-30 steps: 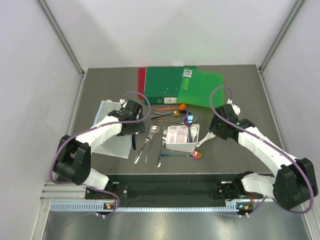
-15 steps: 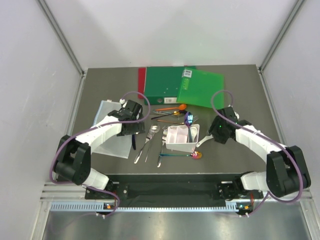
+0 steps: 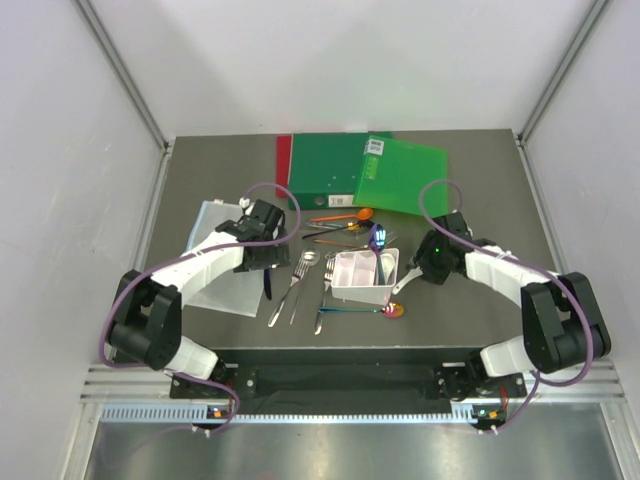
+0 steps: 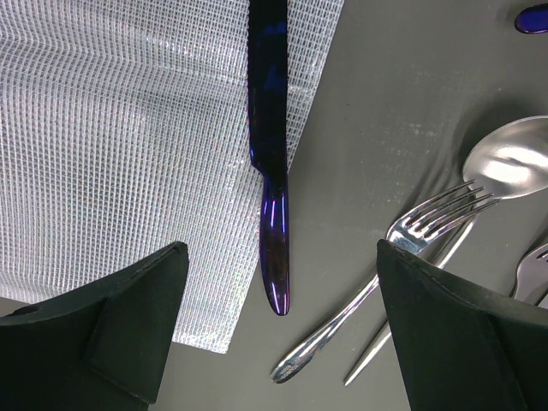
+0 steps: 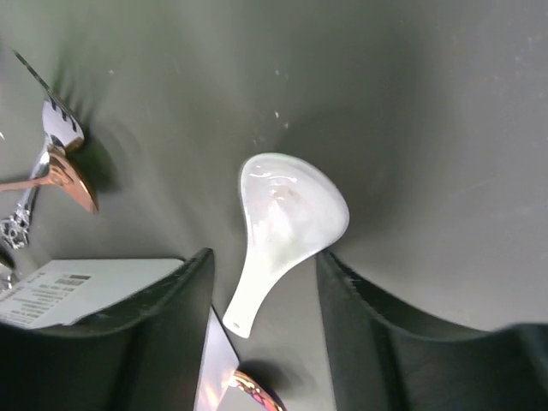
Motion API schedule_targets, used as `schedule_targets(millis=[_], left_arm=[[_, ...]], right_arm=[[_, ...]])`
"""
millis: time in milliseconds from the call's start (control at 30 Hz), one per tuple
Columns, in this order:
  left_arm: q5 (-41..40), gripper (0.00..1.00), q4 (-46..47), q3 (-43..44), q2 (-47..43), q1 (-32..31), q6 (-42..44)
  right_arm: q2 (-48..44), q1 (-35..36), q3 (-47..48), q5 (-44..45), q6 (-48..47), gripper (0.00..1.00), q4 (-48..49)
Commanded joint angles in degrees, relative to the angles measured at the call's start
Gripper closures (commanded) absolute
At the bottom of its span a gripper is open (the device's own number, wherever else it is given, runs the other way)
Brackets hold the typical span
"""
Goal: Sort the eating utensils into containers
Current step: Pick up the spoon from the center of the board.
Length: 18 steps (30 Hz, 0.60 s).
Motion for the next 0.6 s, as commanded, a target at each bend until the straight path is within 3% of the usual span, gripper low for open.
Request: schedule_targets(millis=[0,333,567], left_arm=[[-0.66,0.04,0.99,0.5,-0.55,-0.32,-0.64],[-0.75,0.04,0.81,0.14,-0.99,-0.32,-0.81],[-0.75,0.05,0.99,0.14,-1.17,-0.32,-0.82]], right_arm=[[3.2,-1.38,-1.76,-0.57,0.13,0.54,0.81],[6.45,-2.78,-0.36,-2.5,-2.68,0.7,0.55],[9.0,-3.14,0.78,-4.26,-3.21,0.71,0.99]])
